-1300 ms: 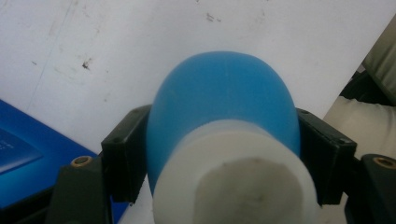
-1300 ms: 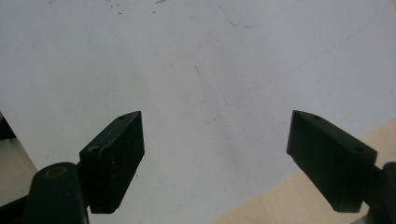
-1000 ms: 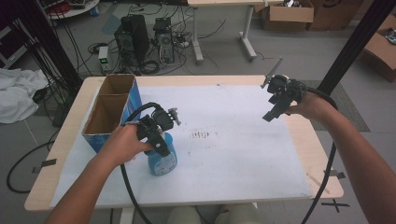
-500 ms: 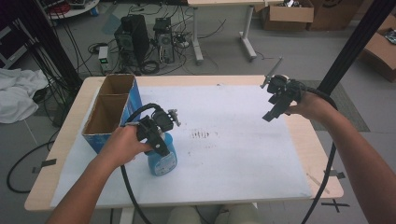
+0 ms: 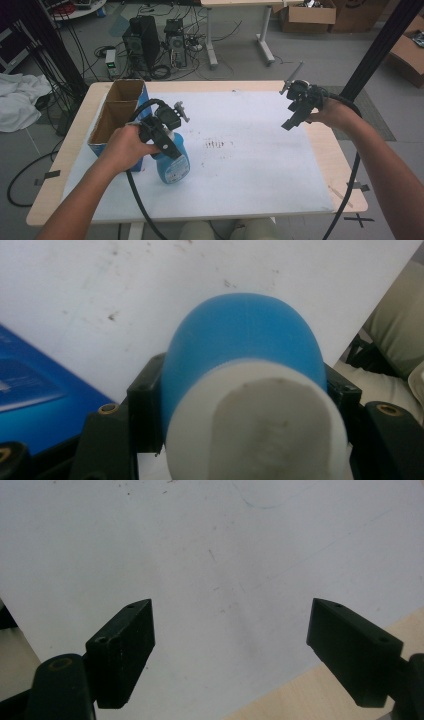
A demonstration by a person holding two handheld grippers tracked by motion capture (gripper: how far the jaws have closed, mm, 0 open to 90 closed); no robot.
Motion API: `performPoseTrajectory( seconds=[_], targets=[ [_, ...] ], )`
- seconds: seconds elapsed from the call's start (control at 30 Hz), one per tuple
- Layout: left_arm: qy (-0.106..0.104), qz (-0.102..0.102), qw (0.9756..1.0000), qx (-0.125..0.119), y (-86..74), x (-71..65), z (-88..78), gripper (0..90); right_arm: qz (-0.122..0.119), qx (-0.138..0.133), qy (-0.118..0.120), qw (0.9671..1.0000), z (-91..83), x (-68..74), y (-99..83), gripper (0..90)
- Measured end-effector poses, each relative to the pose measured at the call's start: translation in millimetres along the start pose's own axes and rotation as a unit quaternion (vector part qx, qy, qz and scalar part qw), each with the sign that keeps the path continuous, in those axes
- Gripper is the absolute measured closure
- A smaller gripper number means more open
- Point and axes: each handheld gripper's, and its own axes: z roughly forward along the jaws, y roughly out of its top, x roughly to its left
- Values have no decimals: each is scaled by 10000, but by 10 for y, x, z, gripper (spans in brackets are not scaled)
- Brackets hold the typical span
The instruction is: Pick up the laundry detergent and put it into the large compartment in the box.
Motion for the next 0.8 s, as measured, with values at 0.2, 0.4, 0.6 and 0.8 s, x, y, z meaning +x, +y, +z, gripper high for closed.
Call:
performPoseTrajectory(
  seconds=[0.2,0.4,0.6,0.8],
  targets=[
    [116,-244,9996,-21,65,13,-341,380,-23,-27,7,10000,-13,13,-8,195],
    [131,-669,9977,-36,119,58,-710,381,-19,-55,0,10000,-35,21,-26,196],
    [345,-1184,9922,-157,128,149,-1058,381,-18,-49,-7,10000,-29,17,-32,196],
    [693,-1641,9837,-237,100,250,-1356,381,-50,-91,-36,9999,-38,26,-19,196]
  ],
)
